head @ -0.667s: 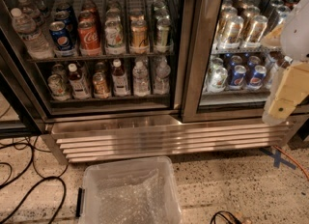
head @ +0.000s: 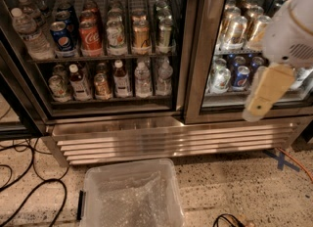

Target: Pick coke can from middle shelf of fridge

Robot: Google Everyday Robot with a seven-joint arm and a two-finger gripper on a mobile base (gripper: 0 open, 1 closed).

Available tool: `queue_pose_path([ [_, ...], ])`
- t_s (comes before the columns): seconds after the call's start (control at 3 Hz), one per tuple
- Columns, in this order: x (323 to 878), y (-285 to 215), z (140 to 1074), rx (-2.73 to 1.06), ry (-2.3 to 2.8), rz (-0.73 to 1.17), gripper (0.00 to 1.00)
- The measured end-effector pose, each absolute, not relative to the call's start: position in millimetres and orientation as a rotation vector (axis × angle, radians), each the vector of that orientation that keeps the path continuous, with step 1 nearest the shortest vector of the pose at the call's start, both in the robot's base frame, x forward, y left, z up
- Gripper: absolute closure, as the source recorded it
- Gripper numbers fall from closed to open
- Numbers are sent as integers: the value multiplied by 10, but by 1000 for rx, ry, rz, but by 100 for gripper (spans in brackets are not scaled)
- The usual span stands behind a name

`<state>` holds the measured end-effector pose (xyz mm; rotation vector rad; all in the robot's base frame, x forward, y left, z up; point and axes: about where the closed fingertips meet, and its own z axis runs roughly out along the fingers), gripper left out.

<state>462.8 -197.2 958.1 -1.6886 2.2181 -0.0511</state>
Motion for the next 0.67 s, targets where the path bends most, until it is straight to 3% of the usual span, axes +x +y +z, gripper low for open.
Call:
queue_pose_path([
  [0.33,5022,-1454,9143,-1708,2184,88,0],
  [0.67,5023,-1453,9142,-1708,2184,88,0],
])
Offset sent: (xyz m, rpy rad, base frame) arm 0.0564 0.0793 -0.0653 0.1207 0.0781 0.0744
